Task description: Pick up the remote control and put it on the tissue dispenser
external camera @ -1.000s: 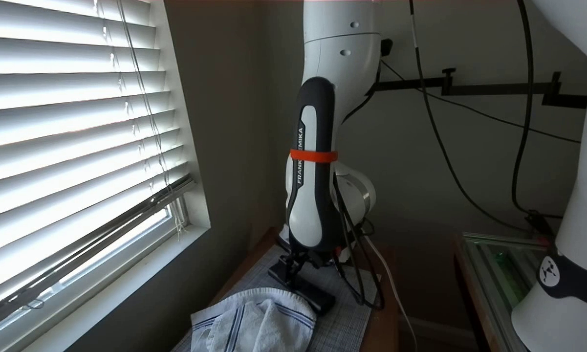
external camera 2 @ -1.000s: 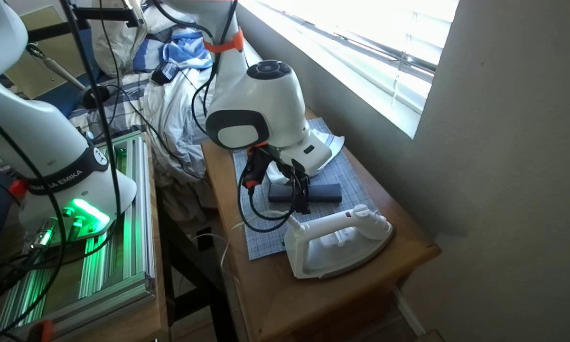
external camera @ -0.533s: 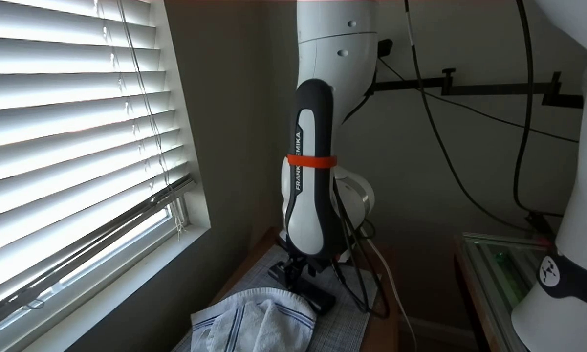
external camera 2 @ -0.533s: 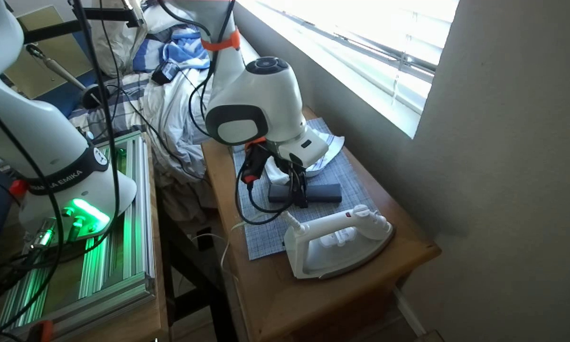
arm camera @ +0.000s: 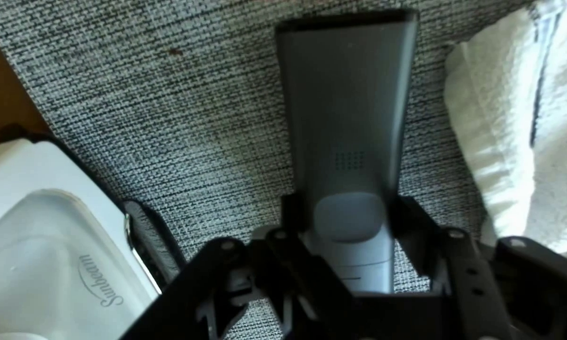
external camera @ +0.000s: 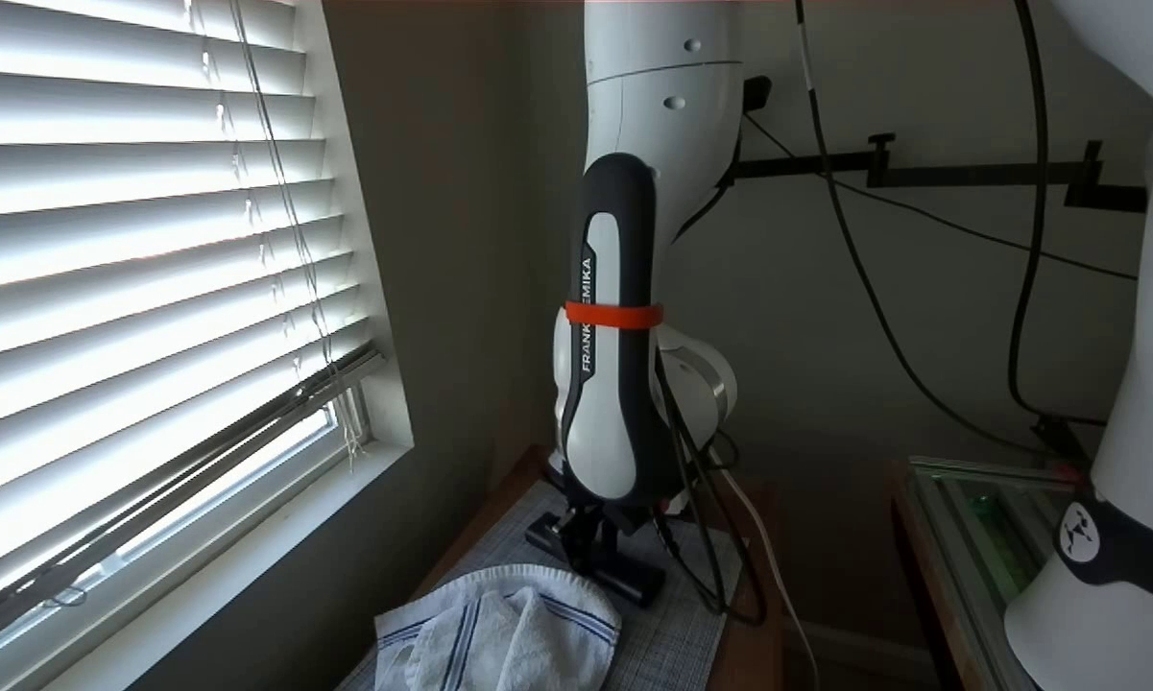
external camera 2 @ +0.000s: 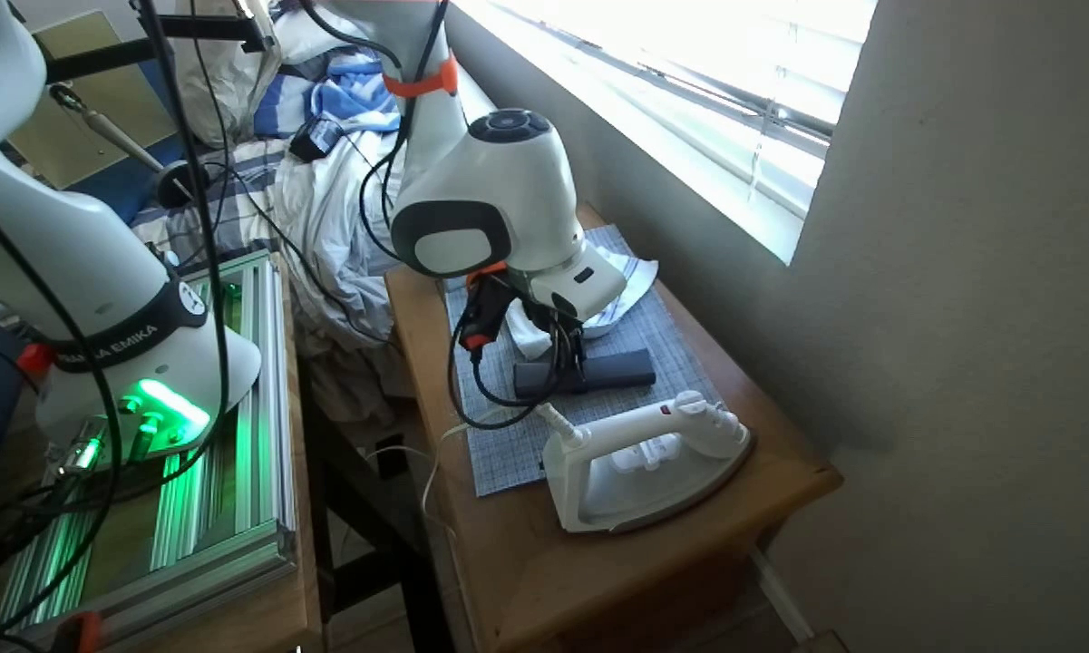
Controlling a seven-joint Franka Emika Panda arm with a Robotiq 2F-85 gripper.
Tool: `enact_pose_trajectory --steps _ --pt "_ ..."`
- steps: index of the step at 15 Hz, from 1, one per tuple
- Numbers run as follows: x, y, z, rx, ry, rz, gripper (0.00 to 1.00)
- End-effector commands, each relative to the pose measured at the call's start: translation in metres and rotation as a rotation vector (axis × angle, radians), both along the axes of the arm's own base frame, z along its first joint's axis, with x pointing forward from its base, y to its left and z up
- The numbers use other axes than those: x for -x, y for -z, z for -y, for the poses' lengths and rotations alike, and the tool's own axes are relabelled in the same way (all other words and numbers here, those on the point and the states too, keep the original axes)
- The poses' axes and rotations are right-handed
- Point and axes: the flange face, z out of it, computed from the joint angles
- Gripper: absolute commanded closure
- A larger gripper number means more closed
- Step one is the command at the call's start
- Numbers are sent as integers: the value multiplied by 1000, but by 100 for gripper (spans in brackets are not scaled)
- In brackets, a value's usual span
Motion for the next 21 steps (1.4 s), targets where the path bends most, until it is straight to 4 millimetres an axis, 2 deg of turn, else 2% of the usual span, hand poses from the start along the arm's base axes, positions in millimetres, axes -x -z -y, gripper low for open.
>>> enact_pose_trajectory --steps 1,4,8,10,14,17,18,19,21 --pt "8 -21 -5 -13 -24 34 71" --pt "18 -39 -11 -14 -55 74 71" --pt "22 -48 -12 -29 -55 78 71" --pt "19 -42 -7 -32 -47 46 71" --pt "5 -12 10 -18 -37 -1 71" --pt "-2 5 15 -21 -37 -26 71" --pt "-3 9 16 -22 -37 -34 34" --pt "-4 14 16 -23 -33 -40 19" --pt "-6 20 16 -24 -35 -45 7"
